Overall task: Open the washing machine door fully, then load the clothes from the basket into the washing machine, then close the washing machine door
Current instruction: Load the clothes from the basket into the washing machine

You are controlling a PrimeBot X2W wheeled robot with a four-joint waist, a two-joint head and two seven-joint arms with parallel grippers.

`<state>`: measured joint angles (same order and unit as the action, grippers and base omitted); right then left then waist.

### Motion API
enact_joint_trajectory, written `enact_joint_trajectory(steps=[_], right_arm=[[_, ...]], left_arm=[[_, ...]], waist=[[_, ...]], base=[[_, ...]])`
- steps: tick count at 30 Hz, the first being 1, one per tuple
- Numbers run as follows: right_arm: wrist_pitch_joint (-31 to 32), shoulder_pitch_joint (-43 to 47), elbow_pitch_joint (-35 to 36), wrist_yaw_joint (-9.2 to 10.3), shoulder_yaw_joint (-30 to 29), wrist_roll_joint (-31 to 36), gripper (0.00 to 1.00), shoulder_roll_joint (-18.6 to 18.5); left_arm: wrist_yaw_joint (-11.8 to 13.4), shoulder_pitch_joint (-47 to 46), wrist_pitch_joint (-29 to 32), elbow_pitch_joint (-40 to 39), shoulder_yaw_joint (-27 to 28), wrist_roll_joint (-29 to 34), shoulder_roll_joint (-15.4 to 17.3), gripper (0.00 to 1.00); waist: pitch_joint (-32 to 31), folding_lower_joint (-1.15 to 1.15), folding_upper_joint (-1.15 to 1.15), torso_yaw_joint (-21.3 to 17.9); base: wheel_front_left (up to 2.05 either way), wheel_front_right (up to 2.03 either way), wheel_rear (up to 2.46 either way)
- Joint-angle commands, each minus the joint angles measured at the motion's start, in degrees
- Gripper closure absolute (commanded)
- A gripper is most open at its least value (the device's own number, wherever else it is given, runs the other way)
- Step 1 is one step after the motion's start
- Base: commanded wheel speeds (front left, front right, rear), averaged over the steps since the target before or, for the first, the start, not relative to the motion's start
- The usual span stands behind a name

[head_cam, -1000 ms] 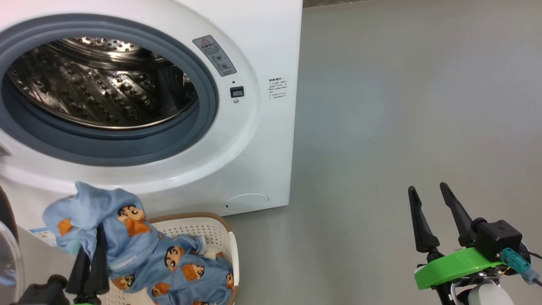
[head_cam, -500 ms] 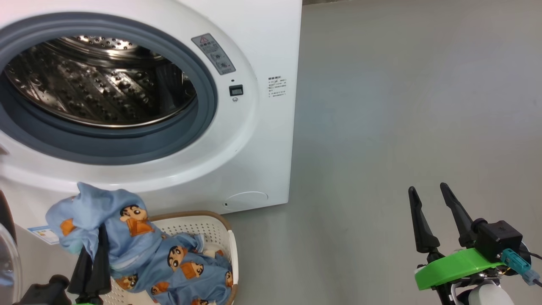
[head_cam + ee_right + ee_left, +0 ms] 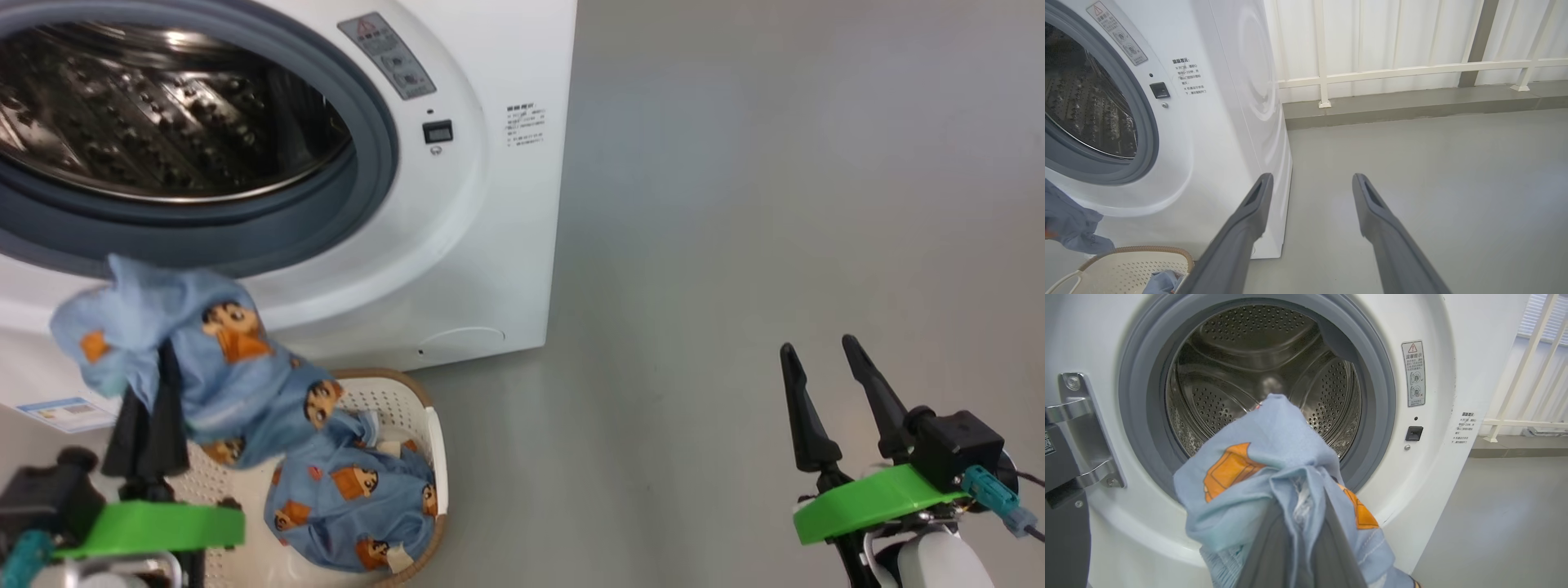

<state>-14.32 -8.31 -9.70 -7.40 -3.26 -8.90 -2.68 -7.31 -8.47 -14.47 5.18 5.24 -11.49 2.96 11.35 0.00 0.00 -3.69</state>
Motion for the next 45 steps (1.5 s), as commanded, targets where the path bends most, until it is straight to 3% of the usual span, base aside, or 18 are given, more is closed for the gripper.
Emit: enact_joint_trajectory(steps=[1,25,45], right_arm=[[-0.68,-1.84,1.73,-0.09,1.64,0.95,0.00,-0.20],[-0.68,-7.36,3.63,-0.09,2.96,-0.90,0.00,-0.20],[-0.68,-10.10,3.45,-0.09,4.43,-3.81,0.00,-0.20]], left_arm=[[-0.09,-3.09,-0.52,-1.09,2.03,0.59,2.01,1.00],[-0.17,-21.56,-0.52,3.69,3.11,-1.33,8.23,1.00],[-0.17,-40.69,-0.52,17.69,-1.96,-4.83,17.65,1.00]], waist=[[2.18,0.00,0.00,-0.66],[17.55,0.00,0.00,-3.68],[24.01,0.00,0.00,-7.19]], base=[[0.00,0.00,0.00],[0.00,0.00,0.00],[0.00,0.00,0.00]])
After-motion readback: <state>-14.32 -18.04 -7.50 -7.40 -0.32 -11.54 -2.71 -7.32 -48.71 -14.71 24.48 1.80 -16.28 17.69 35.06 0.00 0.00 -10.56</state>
